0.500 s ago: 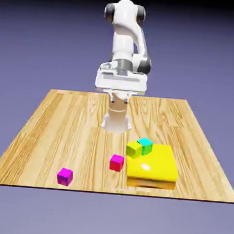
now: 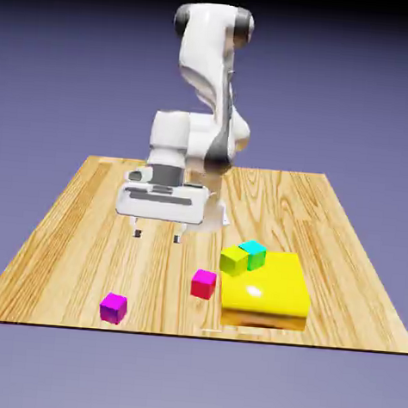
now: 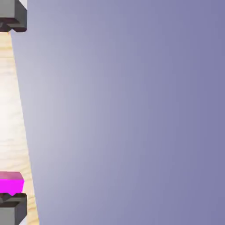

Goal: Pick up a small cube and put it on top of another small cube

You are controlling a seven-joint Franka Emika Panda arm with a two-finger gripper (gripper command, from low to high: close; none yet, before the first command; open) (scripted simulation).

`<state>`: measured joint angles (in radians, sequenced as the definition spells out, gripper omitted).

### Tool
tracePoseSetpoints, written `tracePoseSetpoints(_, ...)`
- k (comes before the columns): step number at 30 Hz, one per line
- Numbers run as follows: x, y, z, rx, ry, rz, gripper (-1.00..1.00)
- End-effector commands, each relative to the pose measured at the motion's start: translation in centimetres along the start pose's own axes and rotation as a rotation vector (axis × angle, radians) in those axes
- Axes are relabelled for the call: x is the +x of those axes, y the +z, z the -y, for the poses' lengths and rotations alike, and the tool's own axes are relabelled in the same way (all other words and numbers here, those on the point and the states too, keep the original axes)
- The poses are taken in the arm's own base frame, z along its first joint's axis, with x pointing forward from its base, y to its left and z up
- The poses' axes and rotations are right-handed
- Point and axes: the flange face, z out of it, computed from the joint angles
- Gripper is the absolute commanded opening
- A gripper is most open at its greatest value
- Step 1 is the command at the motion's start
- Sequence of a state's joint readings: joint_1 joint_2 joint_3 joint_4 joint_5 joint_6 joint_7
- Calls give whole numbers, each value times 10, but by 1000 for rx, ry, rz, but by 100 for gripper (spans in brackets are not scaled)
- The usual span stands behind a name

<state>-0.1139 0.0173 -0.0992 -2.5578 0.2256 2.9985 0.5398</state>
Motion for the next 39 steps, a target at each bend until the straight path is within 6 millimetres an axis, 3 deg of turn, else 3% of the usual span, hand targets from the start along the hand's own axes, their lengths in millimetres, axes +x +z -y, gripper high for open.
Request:
tracePoseSetpoints(1, 4, 12, -7, -20, 13, 11, 0)
tracePoseSetpoints(9, 30, 107, -78, -180, 114, 99, 0)
tracePoseSetpoints(11, 30, 108, -80, -183, 116, 100, 0)
tracePoseSetpoints(17, 19, 175, -95, -183, 116, 100, 0)
tracePoseSetpoints(18, 19, 175, -95, -183, 116, 100, -100)
tracePoseSetpoints(19, 19, 175, -95, -183, 116, 100, -100)
tracePoseSetpoints(25, 28, 107, -79, -182, 100, 102, -100)
tracePoseSetpoints(32, -20, 63, -51, -141, -320, 171, -100)
tracePoseSetpoints(39, -79, 28, -37, -47, -723, 265, -100)
